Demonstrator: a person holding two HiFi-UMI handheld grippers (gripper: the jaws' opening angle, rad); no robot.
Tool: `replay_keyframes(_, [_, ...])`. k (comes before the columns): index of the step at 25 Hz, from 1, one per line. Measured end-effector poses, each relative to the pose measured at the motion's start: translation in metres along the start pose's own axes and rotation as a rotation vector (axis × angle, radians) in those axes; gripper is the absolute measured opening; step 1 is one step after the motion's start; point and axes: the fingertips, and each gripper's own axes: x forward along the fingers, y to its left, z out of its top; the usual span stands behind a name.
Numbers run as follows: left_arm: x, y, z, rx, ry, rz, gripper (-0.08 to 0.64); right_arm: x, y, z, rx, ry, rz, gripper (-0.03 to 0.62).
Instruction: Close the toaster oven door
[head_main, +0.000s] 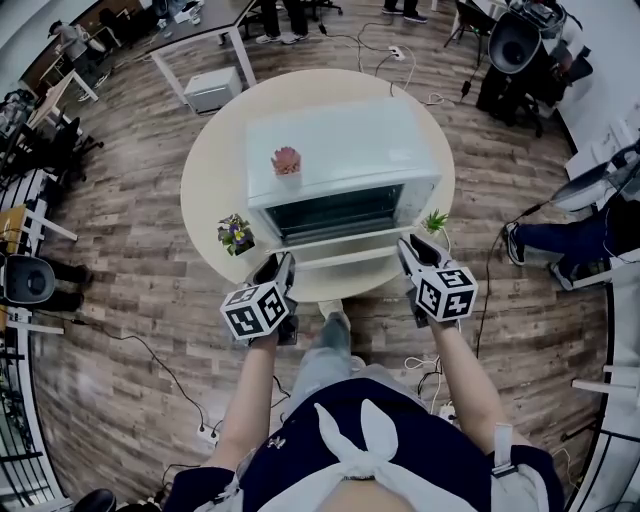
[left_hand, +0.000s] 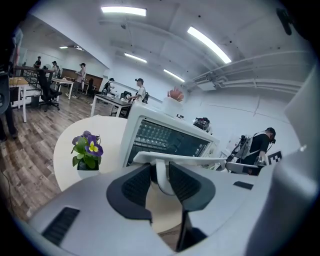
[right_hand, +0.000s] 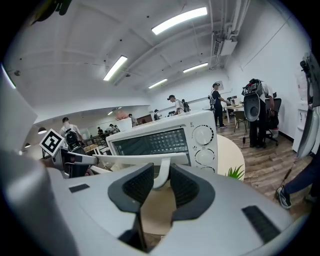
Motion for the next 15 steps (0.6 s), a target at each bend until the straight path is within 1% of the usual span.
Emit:
replay_keyframes(4, [0.002, -0.001, 0.003, 0.03, 0.003, 0.007, 0.126, 0.001, -0.001, 0.002, 0.01, -0.002, -0.009, 0.107])
replay_keyframes(10, [0.005, -0.001, 0.013, 0.013, -0.023, -0.009, 0.127, 0.005, -0.002, 0.011, 0.019, -0.02, -0.018, 0.107])
replay_keyframes(15, [0.008, -0.001, 0.019, 0.004, -0.033, -0.009, 0.129, 0.009, -0.004, 0.017, 0.015, -0.016, -0.02, 0.106])
